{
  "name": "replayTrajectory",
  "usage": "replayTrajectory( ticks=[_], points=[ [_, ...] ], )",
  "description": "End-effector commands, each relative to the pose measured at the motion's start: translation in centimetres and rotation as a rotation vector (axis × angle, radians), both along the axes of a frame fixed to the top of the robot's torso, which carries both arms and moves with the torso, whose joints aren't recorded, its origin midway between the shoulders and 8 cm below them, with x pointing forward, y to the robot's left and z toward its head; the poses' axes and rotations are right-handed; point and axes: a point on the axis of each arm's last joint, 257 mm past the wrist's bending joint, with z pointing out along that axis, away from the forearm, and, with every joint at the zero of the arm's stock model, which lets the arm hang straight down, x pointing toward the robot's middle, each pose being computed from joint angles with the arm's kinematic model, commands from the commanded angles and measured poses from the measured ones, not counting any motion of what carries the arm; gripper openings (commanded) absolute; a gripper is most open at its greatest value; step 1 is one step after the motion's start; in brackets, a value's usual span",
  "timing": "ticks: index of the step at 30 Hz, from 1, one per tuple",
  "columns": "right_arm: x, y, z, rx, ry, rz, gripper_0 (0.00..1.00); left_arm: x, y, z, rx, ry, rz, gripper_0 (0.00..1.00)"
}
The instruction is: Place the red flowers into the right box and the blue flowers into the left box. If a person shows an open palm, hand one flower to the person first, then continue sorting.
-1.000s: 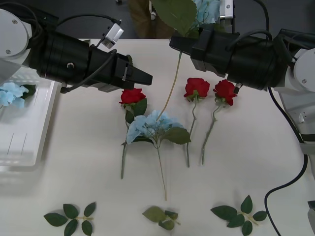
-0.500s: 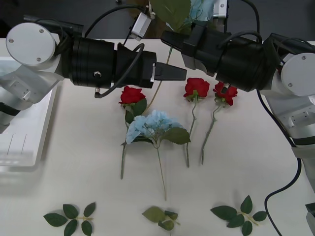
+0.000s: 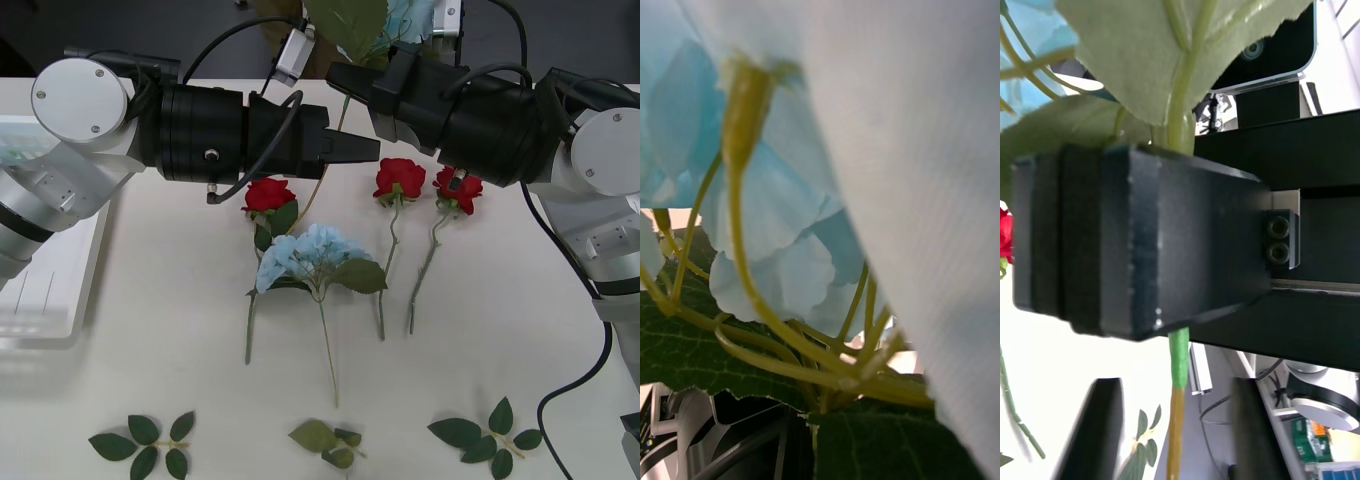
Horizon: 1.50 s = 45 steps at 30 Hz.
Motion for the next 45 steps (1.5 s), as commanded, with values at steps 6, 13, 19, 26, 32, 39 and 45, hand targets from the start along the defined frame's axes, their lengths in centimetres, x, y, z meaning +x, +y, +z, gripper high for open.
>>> replayTrajectory(
  ticks=[6, 13, 19, 26, 32, 39, 45],
  points=[
    [-0.8, 0.7, 2.2, -0.001, -0.065, 0.018, 0.00, -0.7, -0.4, 0.0, -0.029, 0.035, -0.011, 0.00],
    [-0.4, -1.5, 1.8, -0.059, -0.084, 0.004, 0.45, -0.8, -0.4, 0.0, -0.029, 0.033, -0.014, 0.00],
    [-0.7, -5.9, 0.8, -0.174, -0.079, 0.009, 0.65, -0.8, -0.4, -0.1, -0.030, 0.031, -0.013, 0.00],
    [-2.3, -11.6, 0.4, -0.213, -0.038, 0.023, 0.67, -0.7, -0.1, -0.3, -0.026, 0.030, -0.011, 0.00],
    [-3.1, -16.4, -0.7, -0.214, 0.020, 0.019, 0.67, 0.3, 4.3, -2.9, 0.114, 0.063, 0.033, 0.00],
    [-0.6, -20.4, -8.7, -0.521, 0.083, -0.078, 0.67, 0.9, 14.9, -6.1, 0.431, 0.142, 0.141, 0.00],
    [2.2, -22.4, -16.0, -0.802, 0.148, -0.199, 0.67, -0.4, 23.3, -6.5, 0.638, 0.235, 0.249, 0.00]
  ],
)
